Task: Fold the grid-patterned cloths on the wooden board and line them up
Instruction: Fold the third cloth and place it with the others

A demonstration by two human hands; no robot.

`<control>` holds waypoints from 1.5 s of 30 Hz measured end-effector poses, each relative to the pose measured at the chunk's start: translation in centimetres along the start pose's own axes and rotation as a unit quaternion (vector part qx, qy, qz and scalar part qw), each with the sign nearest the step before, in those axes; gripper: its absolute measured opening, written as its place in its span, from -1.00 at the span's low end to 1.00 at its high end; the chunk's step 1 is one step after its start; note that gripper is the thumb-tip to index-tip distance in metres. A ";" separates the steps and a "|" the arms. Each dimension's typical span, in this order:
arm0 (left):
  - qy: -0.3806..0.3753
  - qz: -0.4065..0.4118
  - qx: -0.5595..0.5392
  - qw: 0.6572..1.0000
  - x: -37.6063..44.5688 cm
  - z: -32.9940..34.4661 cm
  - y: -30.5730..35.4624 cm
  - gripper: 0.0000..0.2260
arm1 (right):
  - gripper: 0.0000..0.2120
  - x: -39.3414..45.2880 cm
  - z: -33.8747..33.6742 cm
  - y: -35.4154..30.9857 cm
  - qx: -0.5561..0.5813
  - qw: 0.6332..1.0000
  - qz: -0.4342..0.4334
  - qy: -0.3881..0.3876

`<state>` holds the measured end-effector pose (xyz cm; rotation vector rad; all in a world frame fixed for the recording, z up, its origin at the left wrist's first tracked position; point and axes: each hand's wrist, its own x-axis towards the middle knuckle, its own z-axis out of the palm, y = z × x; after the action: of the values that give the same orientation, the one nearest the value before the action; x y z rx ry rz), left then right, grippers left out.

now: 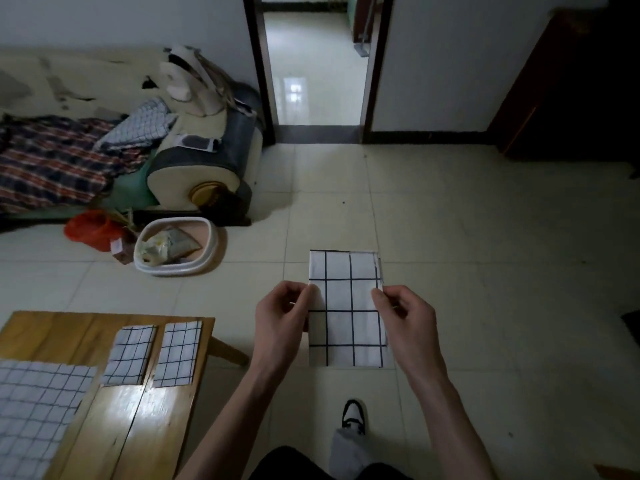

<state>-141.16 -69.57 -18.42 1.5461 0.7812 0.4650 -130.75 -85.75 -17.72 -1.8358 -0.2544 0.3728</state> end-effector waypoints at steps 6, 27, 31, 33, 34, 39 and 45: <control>0.077 0.007 -0.010 0.997 5.4 2.4 1.8 -0.86 | -0.85 8.7 0.7 -1.5 0.010 0.997 -0.021 -0.077; 0.250 -0.048 -0.086 0.963 23.1 -8.8 2.8 -0.89 | -0.86 27.7 21.0 -9.0 -0.012 0.956 -0.076 -0.284; 0.270 -0.052 -0.096 0.957 27.3 -12.8 2.8 -0.88 | -0.86 30.4 26.6 -10.8 -0.020 0.950 -0.078 -0.300; 0.285 -0.053 -0.104 0.951 29.3 -14.8 2.5 -0.89 | -0.86 31.5 29.4 -11.6 -0.028 0.946 -0.075 -0.313; 0.292 -0.052 -0.109 0.949 30.1 -15.7 2.4 -0.89 | -0.87 32.0 30.7 -12.1 -0.028 0.944 -0.074 -0.320; 0.336 -0.045 -0.123 0.933 33.9 -20.2 2.3 -0.90 | -0.91 33.9 36.6 -14.7 -0.034 0.933 -0.082 -0.348; 0.403 -0.035 -0.128 0.906 36.5 -24.8 2.0 -0.91 | -0.95 35.3 43.5 -17.1 -0.030 0.910 -0.067 -0.408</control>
<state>-133.02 -26.18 -18.54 1.0465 1.3359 1.1410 -114.37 -29.57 -17.20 -1.6177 -0.9672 1.0367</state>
